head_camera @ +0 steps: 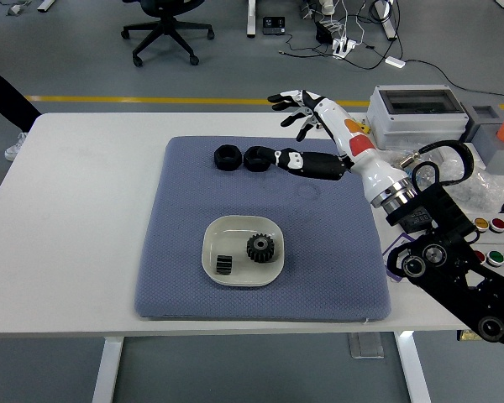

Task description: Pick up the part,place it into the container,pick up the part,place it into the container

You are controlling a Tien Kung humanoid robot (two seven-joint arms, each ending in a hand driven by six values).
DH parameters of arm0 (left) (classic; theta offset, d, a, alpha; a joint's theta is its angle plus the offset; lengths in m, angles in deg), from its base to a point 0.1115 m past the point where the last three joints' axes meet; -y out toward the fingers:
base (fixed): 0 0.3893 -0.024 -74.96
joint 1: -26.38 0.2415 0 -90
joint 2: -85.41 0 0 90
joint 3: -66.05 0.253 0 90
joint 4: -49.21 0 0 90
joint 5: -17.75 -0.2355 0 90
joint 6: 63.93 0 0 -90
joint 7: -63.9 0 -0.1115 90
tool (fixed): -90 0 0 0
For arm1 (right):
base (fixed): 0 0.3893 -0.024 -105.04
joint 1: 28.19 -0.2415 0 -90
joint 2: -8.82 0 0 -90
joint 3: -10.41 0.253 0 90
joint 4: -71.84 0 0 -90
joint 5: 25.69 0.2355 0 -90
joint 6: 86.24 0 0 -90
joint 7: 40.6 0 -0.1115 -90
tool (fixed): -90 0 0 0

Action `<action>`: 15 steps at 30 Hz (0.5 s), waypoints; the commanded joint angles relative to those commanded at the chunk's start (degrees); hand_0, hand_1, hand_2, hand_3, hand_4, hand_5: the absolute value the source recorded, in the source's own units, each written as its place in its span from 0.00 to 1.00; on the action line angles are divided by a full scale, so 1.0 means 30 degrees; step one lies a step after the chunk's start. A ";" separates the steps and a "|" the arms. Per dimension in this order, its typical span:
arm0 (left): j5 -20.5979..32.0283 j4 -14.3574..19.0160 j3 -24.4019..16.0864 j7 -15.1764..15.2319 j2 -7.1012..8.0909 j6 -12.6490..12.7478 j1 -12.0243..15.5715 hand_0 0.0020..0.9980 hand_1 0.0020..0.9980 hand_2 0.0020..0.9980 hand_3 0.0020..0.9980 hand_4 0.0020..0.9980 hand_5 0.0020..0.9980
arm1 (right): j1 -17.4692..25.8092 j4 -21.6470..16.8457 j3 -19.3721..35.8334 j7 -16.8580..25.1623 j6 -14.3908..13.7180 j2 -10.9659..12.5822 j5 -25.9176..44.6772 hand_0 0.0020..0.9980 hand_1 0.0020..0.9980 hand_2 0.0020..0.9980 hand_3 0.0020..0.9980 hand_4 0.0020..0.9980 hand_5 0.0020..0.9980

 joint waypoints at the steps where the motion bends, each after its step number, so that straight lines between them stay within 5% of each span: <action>1: -0.0201 0.0000 -0.0066 0.0000 0.0013 -0.0007 -0.0007 0.37 0.52 0.55 0.46 1.00 0.79 | 0.0296 -0.0052 0.0067 0.0384 -0.0057 0.0014 0.0869 0.69 0.74 0.81 0.86 1.00 0.80; 2: -0.0273 0.0000 -0.0087 0.0001 0.0018 -0.0009 -0.0010 0.37 0.52 0.55 0.46 1.00 0.79 | 0.0408 -0.0069 0.0090 0.0555 -0.0079 0.0019 0.1614 0.69 0.74 0.81 0.86 1.00 0.80; 3: -0.0564 0.0000 -0.0186 -0.0029 0.0030 -0.0040 -0.0024 0.35 0.50 0.54 0.43 1.00 0.79 | 0.0795 -0.0093 0.0171 0.1029 -0.0218 -0.0007 0.2359 0.83 0.81 0.85 0.90 1.00 0.86; 9: -0.1406 0.0000 -0.0390 -0.0148 0.0043 0.0065 -0.0119 0.35 0.50 0.53 0.39 1.00 0.77 | 0.2266 -0.0266 0.0630 0.2458 -0.0513 -0.0221 0.7200 0.89 0.83 0.87 0.92 1.00 0.89; 15: -0.2691 0.0000 -0.0308 -0.0320 0.0136 0.0114 -0.0319 0.32 0.48 0.51 0.36 0.97 0.73 | 0.3366 -0.0620 0.1285 0.2310 -0.0188 -0.0203 1.0576 0.89 0.84 0.88 0.91 1.00 0.90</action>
